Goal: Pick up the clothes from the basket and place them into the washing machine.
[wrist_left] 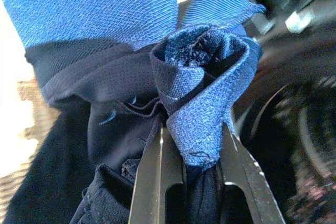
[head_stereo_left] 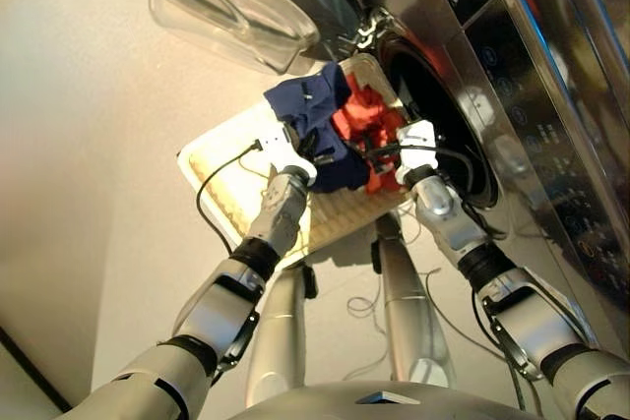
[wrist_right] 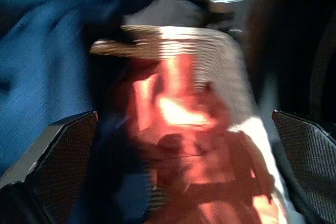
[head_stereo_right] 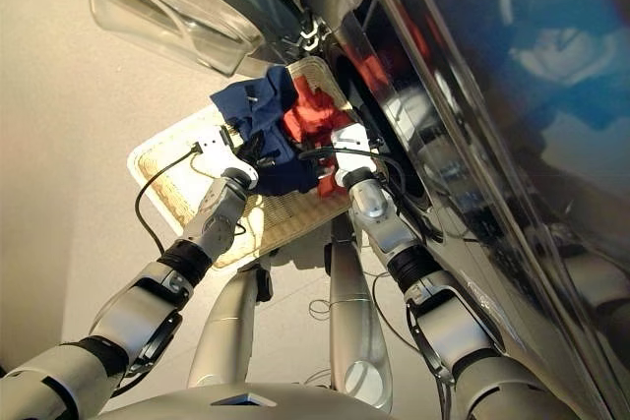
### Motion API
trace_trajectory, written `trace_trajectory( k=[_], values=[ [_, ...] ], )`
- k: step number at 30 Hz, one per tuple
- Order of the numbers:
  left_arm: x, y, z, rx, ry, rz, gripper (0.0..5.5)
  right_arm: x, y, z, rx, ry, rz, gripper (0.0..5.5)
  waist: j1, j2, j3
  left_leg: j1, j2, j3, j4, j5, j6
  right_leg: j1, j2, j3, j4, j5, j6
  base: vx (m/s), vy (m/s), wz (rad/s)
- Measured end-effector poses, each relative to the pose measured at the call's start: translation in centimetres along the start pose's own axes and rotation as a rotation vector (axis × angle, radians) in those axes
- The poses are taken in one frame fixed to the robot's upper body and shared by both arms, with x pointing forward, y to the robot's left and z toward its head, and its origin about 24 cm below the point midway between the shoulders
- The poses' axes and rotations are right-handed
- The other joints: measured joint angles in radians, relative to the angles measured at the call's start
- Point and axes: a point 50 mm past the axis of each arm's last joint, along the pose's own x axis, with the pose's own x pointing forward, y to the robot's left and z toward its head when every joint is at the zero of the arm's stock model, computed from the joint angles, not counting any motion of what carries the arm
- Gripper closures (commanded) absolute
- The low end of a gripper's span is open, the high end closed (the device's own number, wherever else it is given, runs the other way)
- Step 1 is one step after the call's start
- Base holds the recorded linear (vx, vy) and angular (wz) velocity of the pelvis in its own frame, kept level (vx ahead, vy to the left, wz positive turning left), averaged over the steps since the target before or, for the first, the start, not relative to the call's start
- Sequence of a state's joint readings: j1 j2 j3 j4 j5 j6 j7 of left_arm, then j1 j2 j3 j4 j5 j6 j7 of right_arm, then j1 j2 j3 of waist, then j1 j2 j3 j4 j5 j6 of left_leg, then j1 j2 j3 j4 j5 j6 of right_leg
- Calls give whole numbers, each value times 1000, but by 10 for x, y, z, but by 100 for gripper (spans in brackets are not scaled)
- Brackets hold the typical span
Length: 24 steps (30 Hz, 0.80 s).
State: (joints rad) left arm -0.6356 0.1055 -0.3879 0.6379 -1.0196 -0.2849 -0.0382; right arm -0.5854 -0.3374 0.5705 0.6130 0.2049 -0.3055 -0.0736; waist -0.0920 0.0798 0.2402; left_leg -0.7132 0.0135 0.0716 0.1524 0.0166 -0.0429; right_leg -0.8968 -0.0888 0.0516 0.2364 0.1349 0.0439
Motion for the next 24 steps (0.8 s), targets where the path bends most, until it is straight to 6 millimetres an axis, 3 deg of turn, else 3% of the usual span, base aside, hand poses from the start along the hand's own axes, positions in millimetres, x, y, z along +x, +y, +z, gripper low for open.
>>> trace_trajectory(
  k=[4,9,20,21,24],
  values=[
    [-1,-11,5,-48,-39,-42,550,1,13,6,-93,-27,109,0,9,0,0,27,-6,-17,-12,9,3,28,-9,-15,4,-9,4,0,0,0],
    [-4,-25,10,-107,-69,-94,550,6,26,14,-257,-59,223,0,27,1,0,30,-7,-20,-13,13,3,31,-11,-18,7,-11,7,0,0,0],
    [-18,-55,15,-204,-82,-235,550,21,16,12,-308,-7,125,0,71,20,-12,29,-13,-30,-14,16,5,33,-18,-26,8,-9,1,0,0,0],
    [-21,-55,15,-210,-77,-251,550,23,12,13,-307,-11,96,550,73,28,-17,29,-15,-33,-14,16,6,35,-21,-28,8,-9,2,0,0,0],
    [-25,-56,12,-223,-63,-262,550,26,3,16,-303,-11,32,550,87,46,-29,27,-19,-38,-14,18,8,35,-26,-33,9,-11,4,0,0,0]
  ],
)
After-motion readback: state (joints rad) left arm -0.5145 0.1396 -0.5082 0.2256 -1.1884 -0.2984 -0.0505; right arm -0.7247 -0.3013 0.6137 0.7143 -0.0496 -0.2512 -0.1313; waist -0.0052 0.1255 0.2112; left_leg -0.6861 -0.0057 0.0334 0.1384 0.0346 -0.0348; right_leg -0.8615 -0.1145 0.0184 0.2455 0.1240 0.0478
